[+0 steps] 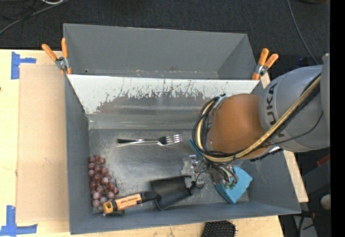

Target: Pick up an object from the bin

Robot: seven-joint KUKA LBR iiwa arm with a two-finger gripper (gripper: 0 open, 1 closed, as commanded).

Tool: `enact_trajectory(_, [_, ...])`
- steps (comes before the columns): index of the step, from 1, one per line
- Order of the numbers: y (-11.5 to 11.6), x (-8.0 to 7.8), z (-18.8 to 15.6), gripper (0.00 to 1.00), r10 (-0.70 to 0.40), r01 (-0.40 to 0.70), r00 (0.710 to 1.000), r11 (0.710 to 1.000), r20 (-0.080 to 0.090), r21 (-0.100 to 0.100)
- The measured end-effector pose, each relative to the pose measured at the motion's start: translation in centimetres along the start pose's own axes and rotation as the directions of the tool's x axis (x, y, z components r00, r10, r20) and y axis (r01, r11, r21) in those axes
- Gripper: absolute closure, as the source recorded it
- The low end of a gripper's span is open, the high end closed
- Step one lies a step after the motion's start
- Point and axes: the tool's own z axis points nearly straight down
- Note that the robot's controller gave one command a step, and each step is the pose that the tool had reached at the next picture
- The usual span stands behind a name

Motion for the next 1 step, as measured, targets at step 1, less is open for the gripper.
enact_trajectory(1, [-0.18, 0.24, 1.19, 1.00, 0.007, -0.007, 1.000, 1.000, -0.002, 0.000])
